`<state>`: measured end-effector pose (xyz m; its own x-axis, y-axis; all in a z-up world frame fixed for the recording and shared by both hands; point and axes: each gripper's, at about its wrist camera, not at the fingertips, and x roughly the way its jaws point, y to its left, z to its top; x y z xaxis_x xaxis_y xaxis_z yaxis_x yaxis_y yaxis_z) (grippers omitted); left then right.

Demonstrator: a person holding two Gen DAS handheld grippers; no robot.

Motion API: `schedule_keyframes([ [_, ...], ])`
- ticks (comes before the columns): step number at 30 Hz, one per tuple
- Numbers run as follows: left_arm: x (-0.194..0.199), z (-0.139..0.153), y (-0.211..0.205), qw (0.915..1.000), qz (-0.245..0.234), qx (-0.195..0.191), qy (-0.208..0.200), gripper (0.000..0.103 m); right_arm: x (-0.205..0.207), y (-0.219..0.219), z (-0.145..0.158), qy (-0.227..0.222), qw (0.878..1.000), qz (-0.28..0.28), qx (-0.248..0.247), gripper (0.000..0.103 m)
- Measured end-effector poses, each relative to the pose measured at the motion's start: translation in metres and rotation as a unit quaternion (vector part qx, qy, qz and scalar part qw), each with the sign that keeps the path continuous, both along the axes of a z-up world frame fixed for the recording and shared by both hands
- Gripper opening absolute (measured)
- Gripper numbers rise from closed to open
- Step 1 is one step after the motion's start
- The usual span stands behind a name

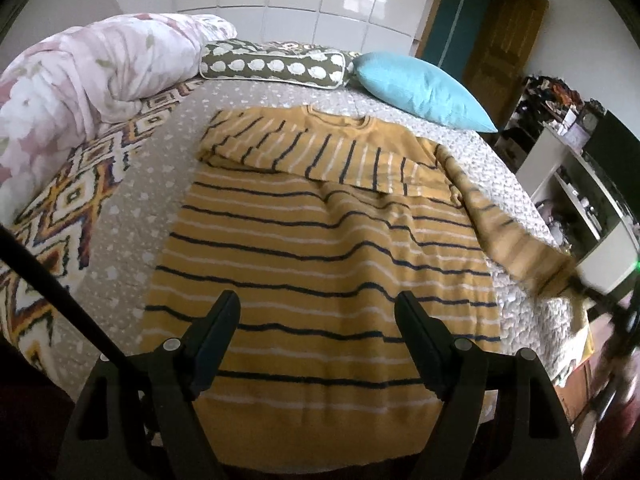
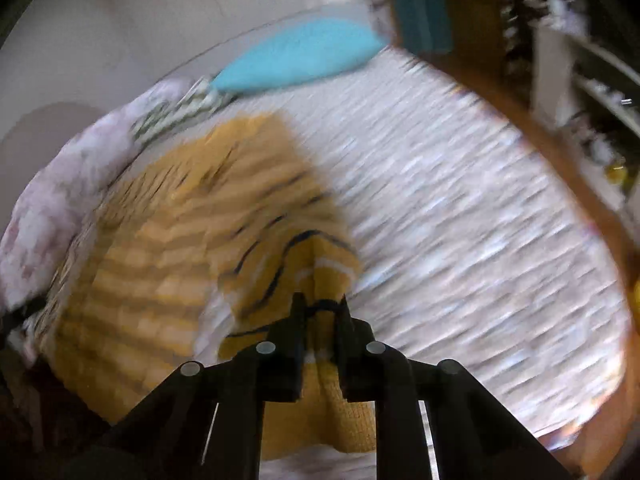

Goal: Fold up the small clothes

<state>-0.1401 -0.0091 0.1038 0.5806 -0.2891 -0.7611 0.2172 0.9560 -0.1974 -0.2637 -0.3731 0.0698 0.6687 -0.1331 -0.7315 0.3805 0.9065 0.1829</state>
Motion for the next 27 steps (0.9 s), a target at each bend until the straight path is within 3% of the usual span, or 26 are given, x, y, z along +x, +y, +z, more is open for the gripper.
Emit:
schedule_keyframes([
  [3, 0.001, 0.0, 0.004, 1.0, 0.004, -0.007, 0.0, 0.078, -0.009, -0.053, 0.027, 0.001, 0.995, -0.084, -0.047, 0.013],
  [5, 0.002, -0.002, 0.004, 1.0, 0.005, -0.008, 0.001, 0.078, -0.01, -0.081, 0.034, 0.006, 0.993, -0.112, -0.039, 0.013],
  [7, 0.003, -0.004, 0.006, 0.9999, 0.005, -0.01, 0.002, 0.078, -0.006, -0.091, 0.039, 0.011, 0.993, -0.118, -0.03, 0.013],
  [11, 0.003, -0.005, 0.012, 0.9999, 0.006, -0.013, -0.002, 0.078, 0.02, -0.067, 0.05, 0.018, 0.994, -0.093, -0.049, 0.013],
  [16, 0.003, -0.004, 0.033, 0.9994, 0.022, -0.024, -0.012, 0.078, 0.089, 0.003, 0.072, 0.006, 0.999, -0.003, -0.047, 0.013],
  [20, 0.002, -0.006, 0.059, 0.9982, 0.045, -0.035, -0.017, 0.078, 0.167, 0.092, 0.085, 0.006, 0.993, 0.099, -0.066, 0.014],
  [23, 0.003, -0.008, 0.083, 0.9966, 0.068, -0.045, -0.017, 0.078, 0.228, 0.168, 0.079, 0.018, 0.981, 0.181, -0.073, 0.014],
  [27, 0.004, -0.011, 0.117, 0.9932, 0.102, -0.054, -0.017, 0.078, 0.304, 0.27, 0.046, 0.066, 0.952, 0.293, -0.053, 0.016],
])
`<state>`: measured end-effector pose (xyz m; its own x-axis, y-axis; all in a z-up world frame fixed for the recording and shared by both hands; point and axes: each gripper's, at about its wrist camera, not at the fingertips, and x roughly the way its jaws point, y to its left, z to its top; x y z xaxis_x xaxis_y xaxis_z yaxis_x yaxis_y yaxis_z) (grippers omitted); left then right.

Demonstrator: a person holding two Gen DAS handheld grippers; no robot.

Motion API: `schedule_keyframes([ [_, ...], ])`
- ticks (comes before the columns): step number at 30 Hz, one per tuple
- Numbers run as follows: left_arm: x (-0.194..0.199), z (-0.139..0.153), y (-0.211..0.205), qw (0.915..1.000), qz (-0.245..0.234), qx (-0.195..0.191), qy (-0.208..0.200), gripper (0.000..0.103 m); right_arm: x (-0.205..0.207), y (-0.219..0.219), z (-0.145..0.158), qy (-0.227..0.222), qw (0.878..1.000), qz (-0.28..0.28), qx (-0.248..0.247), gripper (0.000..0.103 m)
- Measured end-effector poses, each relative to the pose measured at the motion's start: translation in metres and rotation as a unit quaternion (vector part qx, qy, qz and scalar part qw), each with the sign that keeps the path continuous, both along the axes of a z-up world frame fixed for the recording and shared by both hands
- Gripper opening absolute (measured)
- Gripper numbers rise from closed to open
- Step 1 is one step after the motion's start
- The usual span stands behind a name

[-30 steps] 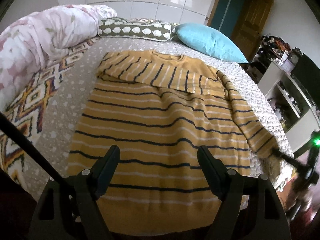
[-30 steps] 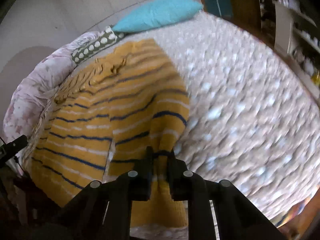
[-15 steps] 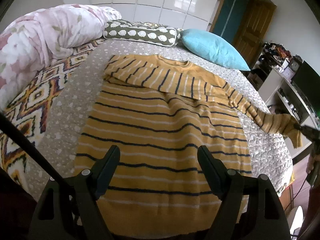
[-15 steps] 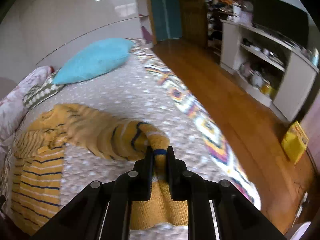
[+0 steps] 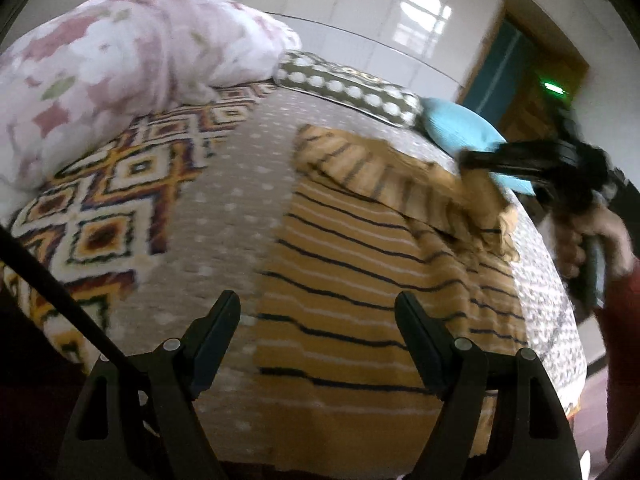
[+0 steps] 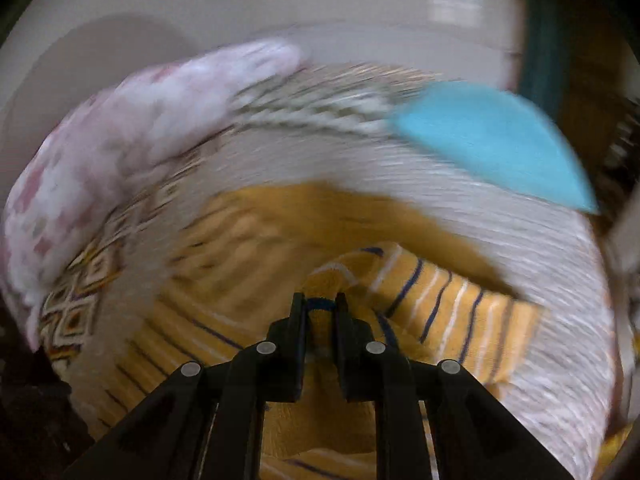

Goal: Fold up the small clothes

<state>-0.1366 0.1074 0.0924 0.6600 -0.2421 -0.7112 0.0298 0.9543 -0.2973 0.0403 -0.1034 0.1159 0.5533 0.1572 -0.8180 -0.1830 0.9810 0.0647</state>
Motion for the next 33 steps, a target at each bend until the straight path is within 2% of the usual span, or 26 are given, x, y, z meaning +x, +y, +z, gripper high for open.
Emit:
schedule_keyframes([
  [2, 0.0, -0.002, 0.012, 0.9999, 0.012, -0.004, 0.001, 0.078, 0.031, 0.046, -0.023, 0.033, 0.997, 0.069, 0.018, 0.018],
  [4, 0.0, -0.004, 0.022, 0.9997, 0.021, -0.009, 0.001, 0.078, 0.047, 0.078, -0.031, 0.023, 0.996, 0.091, -0.004, 0.021],
  [5, 0.0, -0.005, 0.026, 0.9997, 0.023, -0.01, 0.001, 0.078, 0.051, 0.086, -0.028, 0.009, 0.996, 0.093, -0.008, 0.027],
  [6, 0.001, -0.006, 0.029, 0.9996, 0.025, -0.011, 0.001, 0.078, 0.049, 0.087, -0.022, -0.004, 0.996, 0.09, -0.002, 0.041],
  [8, 0.004, -0.01, 0.031, 0.9996, 0.027, -0.01, 0.003, 0.078, 0.048, 0.077, -0.011, -0.023, 0.997, 0.072, 0.021, 0.055],
  [12, 0.015, -0.018, 0.029, 0.9996, 0.019, -0.016, 0.012, 0.078, 0.037, 0.038, -0.011, -0.029, 0.999, 0.031, -0.009, 0.055],
  [15, 0.027, -0.013, 0.02, 0.9999, 0.002, -0.016, 0.004, 0.078, 0.022, -0.003, -0.022, -0.017, 0.999, -0.014, -0.036, 0.055],
  [18, 0.058, -0.007, 0.009, 0.9999, -0.015, 0.001, 0.005, 0.078, 0.011, -0.049, -0.03, -0.006, 0.998, -0.06, -0.036, 0.055],
  [21, 0.089, -0.003, -0.001, 0.9996, -0.024, 0.011, -0.004, 0.078, -0.003, -0.113, -0.034, -0.011, 0.99, -0.141, -0.017, 0.055],
  [25, 0.142, -0.013, -0.02, 0.9987, -0.043, 0.029, 0.0, 0.078, -0.004, -0.173, -0.048, 0.001, 0.975, -0.221, -0.016, 0.057],
  [27, 0.169, -0.025, -0.029, 0.9981, -0.048, 0.035, 0.017, 0.078, 0.001, -0.192, -0.062, 0.024, 0.972, -0.235, -0.012, 0.059],
  [30, 0.196, -0.04, -0.039, 0.9971, -0.052, 0.043, 0.035, 0.078, 0.009, -0.197, -0.083, 0.057, 0.972, -0.228, 0.002, 0.061],
  [31, 0.204, -0.045, -0.042, 0.9965, -0.056, 0.046, 0.041, 0.078, 0.009, -0.2, -0.086, 0.06, 0.973, -0.222, 0.012, 0.06],
  [33, 0.218, -0.054, -0.048, 0.9951, -0.058, 0.063, 0.05, 0.078, 0.012, -0.2, -0.089, 0.069, 0.978, -0.194, 0.034, 0.011],
])
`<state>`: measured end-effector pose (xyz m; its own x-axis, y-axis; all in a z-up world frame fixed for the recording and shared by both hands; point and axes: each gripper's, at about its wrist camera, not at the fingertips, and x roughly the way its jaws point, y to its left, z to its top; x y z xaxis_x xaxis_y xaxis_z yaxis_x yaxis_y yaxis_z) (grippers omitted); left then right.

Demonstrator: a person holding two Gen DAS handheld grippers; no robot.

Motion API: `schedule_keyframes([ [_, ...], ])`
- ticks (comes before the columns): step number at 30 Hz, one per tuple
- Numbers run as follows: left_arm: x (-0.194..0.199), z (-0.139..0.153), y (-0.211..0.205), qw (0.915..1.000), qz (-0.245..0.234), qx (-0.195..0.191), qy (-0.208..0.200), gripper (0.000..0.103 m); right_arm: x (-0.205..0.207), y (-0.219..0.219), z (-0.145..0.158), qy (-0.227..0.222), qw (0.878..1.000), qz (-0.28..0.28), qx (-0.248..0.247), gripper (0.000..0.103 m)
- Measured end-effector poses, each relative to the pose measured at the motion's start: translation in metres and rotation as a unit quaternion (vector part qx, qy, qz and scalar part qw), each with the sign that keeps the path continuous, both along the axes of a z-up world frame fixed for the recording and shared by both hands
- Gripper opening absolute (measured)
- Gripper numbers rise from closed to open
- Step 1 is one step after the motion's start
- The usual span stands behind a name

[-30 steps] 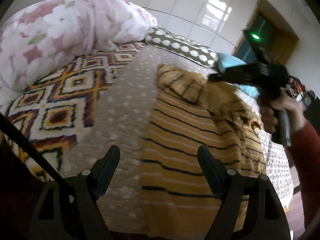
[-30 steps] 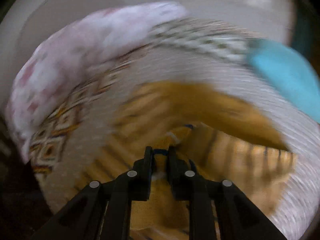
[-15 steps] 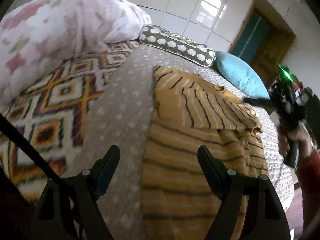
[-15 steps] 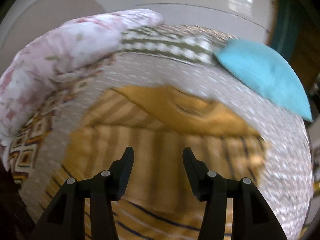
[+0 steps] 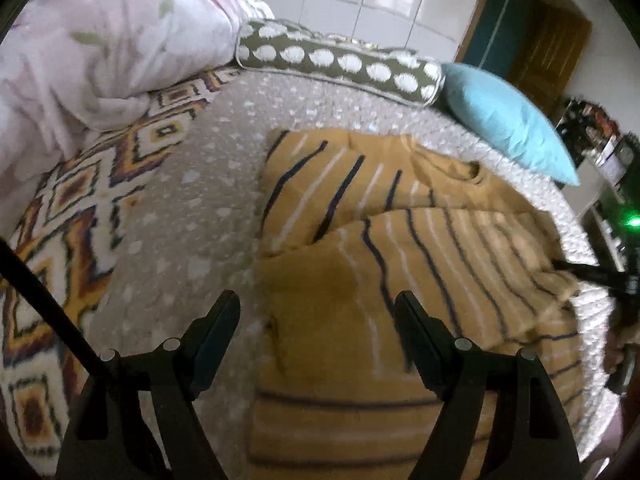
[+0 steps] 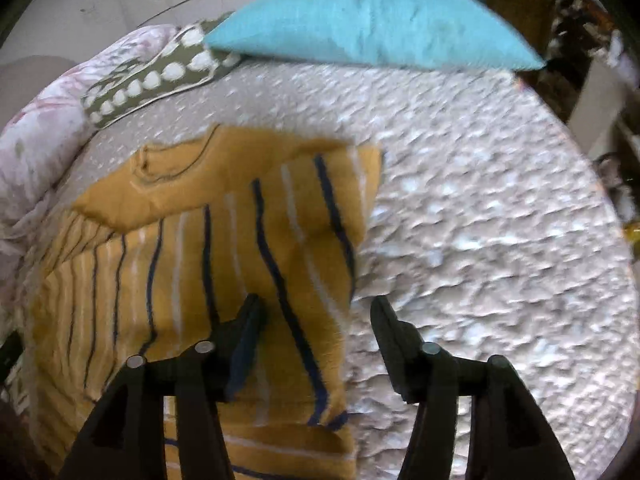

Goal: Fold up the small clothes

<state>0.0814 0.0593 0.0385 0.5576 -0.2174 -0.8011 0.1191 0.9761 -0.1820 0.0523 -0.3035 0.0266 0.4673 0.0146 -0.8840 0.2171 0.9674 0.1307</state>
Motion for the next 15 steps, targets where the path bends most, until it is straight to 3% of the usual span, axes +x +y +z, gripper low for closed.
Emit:
schedule_keyframes([
  [2, 0.017, -0.009, -0.008, 0.9996, -0.002, 0.028, 0.007, 0.078, 0.003, -0.006, 0.008, -0.006, 0.999, -0.017, -0.041, 0.011],
  [4, 0.035, -0.019, -0.015, 0.9984, -0.004, 0.053, 0.019, 0.078, 0.007, -0.013, 0.016, -0.009, 0.992, -0.054, -0.114, 0.011],
  [5, 0.043, -0.025, -0.018, 0.9978, -0.006, 0.06, 0.026, 0.078, 0.007, -0.016, 0.02, -0.007, 0.984, -0.073, -0.16, 0.013],
  [6, 0.049, -0.03, -0.02, 0.9978, -0.007, 0.06, 0.028, 0.079, 0.004, -0.018, 0.024, -0.01, 0.982, -0.078, -0.17, 0.017],
  [7, 0.051, -0.031, -0.02, 0.998, -0.006, 0.058, 0.027, 0.079, -0.004, -0.019, 0.029, -0.023, 0.988, -0.065, -0.139, 0.017],
  [8, 0.053, -0.032, -0.02, 0.9982, -0.003, 0.055, 0.024, 0.08, -0.013, -0.018, 0.034, -0.032, 0.994, -0.041, -0.096, 0.027],
  [9, 0.054, -0.032, -0.02, 0.9983, -0.003, 0.053, 0.024, 0.08, -0.023, -0.013, 0.037, -0.038, 0.997, -0.017, -0.066, 0.046],
  [11, 0.054, -0.033, -0.018, 0.9986, -0.004, 0.048, 0.022, 0.082, -0.053, 0.006, 0.043, -0.058, 0.996, 0.028, -0.053, 0.063],
  [15, 0.052, -0.035, -0.016, 0.9991, -0.001, 0.039, 0.016, 0.083, -0.094, 0.047, 0.037, -0.083, 0.993, 0.053, -0.062, 0.063],
])
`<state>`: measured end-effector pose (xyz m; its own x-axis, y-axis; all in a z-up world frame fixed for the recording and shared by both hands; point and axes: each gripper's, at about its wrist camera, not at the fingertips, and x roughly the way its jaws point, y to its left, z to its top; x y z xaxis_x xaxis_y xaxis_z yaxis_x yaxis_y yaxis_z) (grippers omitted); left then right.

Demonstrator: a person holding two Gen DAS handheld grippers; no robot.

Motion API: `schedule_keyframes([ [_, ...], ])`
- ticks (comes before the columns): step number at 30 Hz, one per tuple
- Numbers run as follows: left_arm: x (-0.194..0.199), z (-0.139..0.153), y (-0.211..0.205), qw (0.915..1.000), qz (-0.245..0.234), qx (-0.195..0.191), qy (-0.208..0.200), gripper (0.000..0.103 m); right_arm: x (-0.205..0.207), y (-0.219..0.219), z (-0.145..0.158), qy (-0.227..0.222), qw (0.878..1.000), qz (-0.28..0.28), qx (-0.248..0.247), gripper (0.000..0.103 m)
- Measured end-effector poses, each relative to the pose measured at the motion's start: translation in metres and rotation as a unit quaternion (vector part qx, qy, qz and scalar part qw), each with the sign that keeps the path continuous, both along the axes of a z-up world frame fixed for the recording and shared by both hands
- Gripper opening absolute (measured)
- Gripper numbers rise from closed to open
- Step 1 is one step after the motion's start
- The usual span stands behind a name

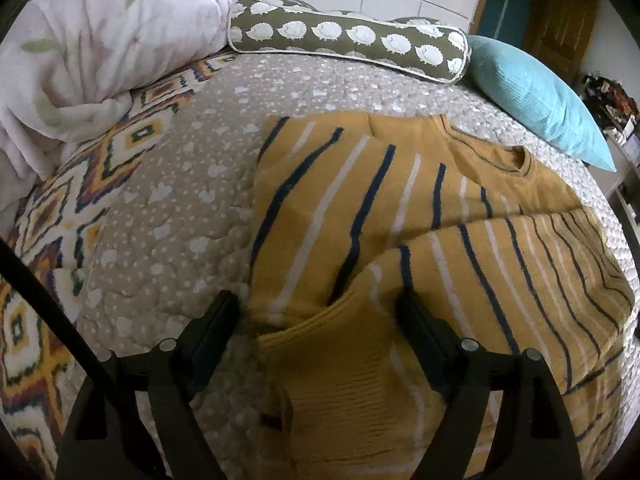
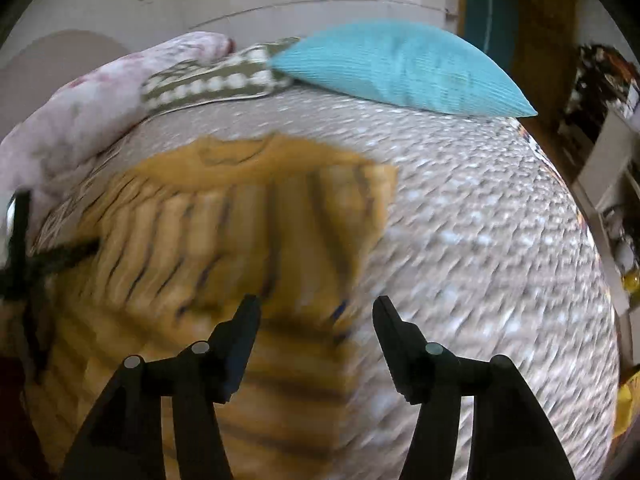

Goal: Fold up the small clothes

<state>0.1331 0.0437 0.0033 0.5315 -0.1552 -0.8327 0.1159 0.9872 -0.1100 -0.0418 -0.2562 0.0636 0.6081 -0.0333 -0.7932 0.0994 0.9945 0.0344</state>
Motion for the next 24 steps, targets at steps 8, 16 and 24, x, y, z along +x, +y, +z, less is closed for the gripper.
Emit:
schedule_keyframes([
  [8, -0.004, -0.001, -0.002, 1.0, 0.002, 0.003, -0.007, 0.084, 0.048, 0.027, -0.044, 0.008, 0.989, -0.108, -0.101, 0.061],
  [16, -0.007, 0.006, -0.001, 0.9999, -0.001, 0.012, -0.002, 0.083, -0.044, -0.075, -0.019, -0.001, 0.959, -0.278, -0.062, 0.054],
  [24, -0.095, 0.054, 0.04, 0.9981, -0.047, -0.039, -0.011, 0.073, -0.12, -0.068, -0.021, 0.003, 0.984, -0.116, 0.135, 0.055],
])
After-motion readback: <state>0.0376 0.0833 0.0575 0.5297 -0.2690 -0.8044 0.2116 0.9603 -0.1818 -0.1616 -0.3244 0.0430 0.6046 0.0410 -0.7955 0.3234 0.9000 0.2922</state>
